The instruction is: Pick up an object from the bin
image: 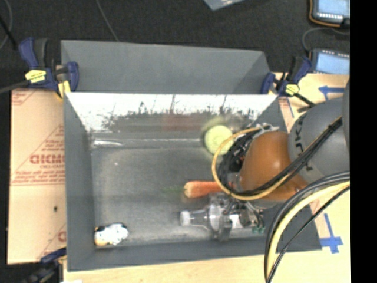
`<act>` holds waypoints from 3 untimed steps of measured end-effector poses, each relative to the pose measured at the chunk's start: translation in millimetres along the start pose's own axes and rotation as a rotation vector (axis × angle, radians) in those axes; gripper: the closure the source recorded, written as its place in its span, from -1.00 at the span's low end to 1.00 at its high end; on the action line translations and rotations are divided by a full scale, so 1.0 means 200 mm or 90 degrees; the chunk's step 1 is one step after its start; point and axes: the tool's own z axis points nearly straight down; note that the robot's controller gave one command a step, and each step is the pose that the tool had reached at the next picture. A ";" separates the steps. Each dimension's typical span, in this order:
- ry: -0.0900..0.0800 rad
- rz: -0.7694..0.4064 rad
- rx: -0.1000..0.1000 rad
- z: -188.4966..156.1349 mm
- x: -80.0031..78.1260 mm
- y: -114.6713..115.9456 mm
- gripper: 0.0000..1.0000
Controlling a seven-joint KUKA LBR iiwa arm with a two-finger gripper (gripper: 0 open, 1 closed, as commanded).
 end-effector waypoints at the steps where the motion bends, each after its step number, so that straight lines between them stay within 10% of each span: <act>1: 0.005 0.001 -0.001 -0.02 0.01 0.00 1.00; 3: 0.001 -0.001 0.000 -0.19 0.00 0.00 1.00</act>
Offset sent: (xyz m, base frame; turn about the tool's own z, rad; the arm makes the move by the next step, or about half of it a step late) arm 0.0001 -0.0001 0.0334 0.0000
